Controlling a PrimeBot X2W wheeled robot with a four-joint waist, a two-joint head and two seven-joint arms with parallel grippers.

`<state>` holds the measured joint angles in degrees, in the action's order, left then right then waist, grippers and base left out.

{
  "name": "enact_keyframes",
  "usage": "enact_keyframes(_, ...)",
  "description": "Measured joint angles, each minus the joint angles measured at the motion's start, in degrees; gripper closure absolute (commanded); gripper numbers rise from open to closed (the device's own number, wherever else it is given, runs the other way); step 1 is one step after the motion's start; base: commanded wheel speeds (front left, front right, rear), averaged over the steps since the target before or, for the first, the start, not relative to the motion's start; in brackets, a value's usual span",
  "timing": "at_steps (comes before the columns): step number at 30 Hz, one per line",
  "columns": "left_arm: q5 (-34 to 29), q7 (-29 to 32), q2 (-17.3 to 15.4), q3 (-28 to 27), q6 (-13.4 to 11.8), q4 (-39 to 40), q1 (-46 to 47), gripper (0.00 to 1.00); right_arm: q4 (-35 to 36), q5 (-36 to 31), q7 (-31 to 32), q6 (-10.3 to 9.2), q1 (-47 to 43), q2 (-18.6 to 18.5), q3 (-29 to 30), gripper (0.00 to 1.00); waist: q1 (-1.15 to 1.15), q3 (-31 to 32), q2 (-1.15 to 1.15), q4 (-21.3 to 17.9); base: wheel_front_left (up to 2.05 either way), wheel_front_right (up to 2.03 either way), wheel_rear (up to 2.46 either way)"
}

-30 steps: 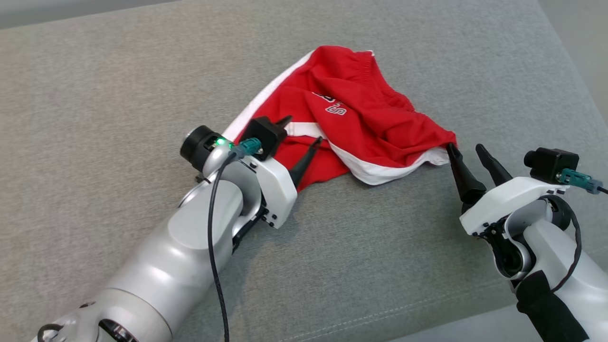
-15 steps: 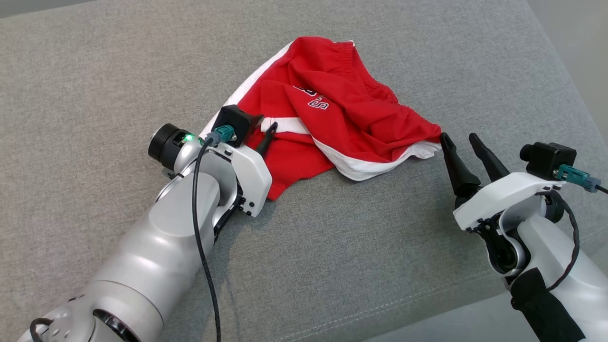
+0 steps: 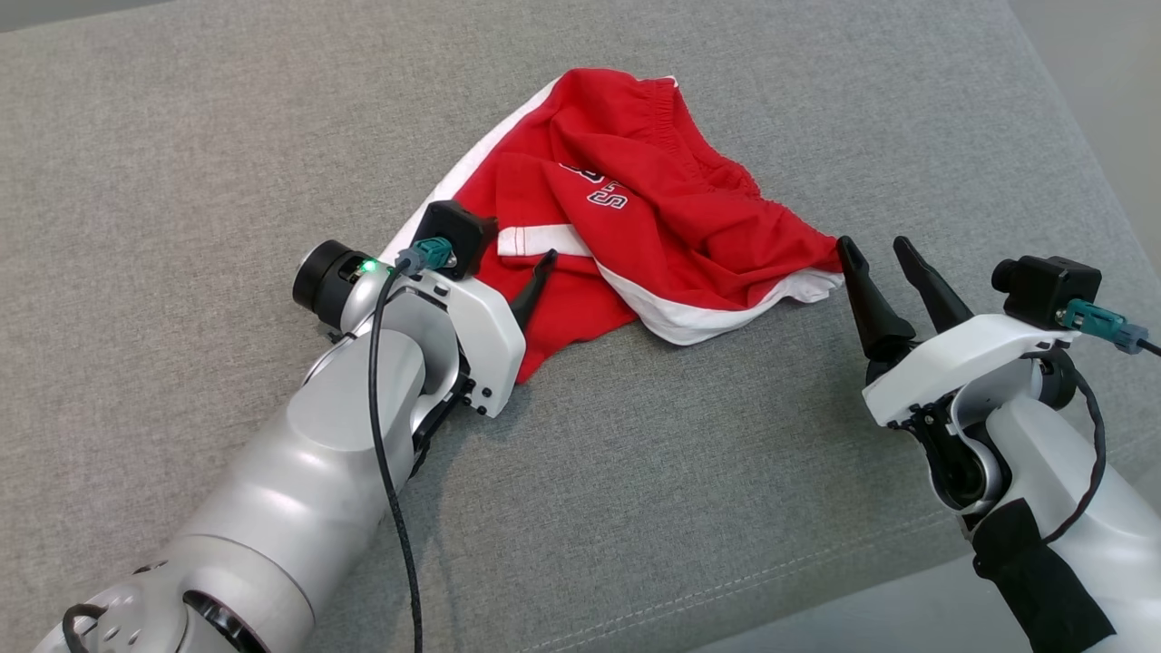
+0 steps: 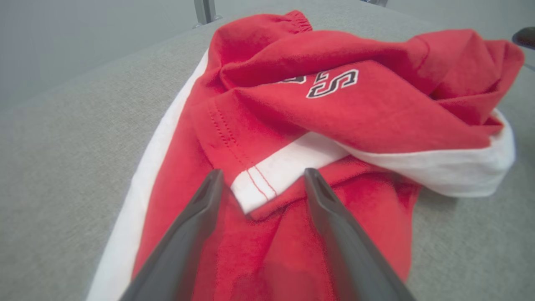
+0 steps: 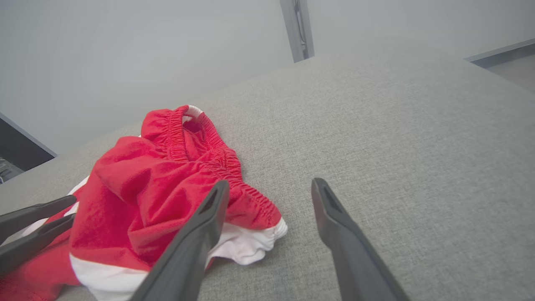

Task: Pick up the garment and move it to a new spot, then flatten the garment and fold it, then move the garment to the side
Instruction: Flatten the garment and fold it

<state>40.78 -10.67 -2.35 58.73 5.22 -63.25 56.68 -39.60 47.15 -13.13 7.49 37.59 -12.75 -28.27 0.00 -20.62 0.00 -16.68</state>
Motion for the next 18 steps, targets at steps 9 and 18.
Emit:
enact_keyframes(9, 1.7, 0.8, 0.0, 0.9, 0.0, -0.5, 0.0, 1.00, 0.1, -0.4, 0.0, 0.00, 0.0, 0.3, 0.0, 0.00, 0.00, -0.6, 0.00, -0.9, 0.00, 0.00, 0.00)
enact_keyframes(18, 1.9, 0.9, 0.2, 2.4, -0.3, -1.6, 0.3, 1.00, 0.5, -0.8, 0.0, 0.00, 0.1, 0.3, 0.2, 0.00, 0.00, -0.2, 0.00, -0.3, 0.00, 0.00, 0.00)
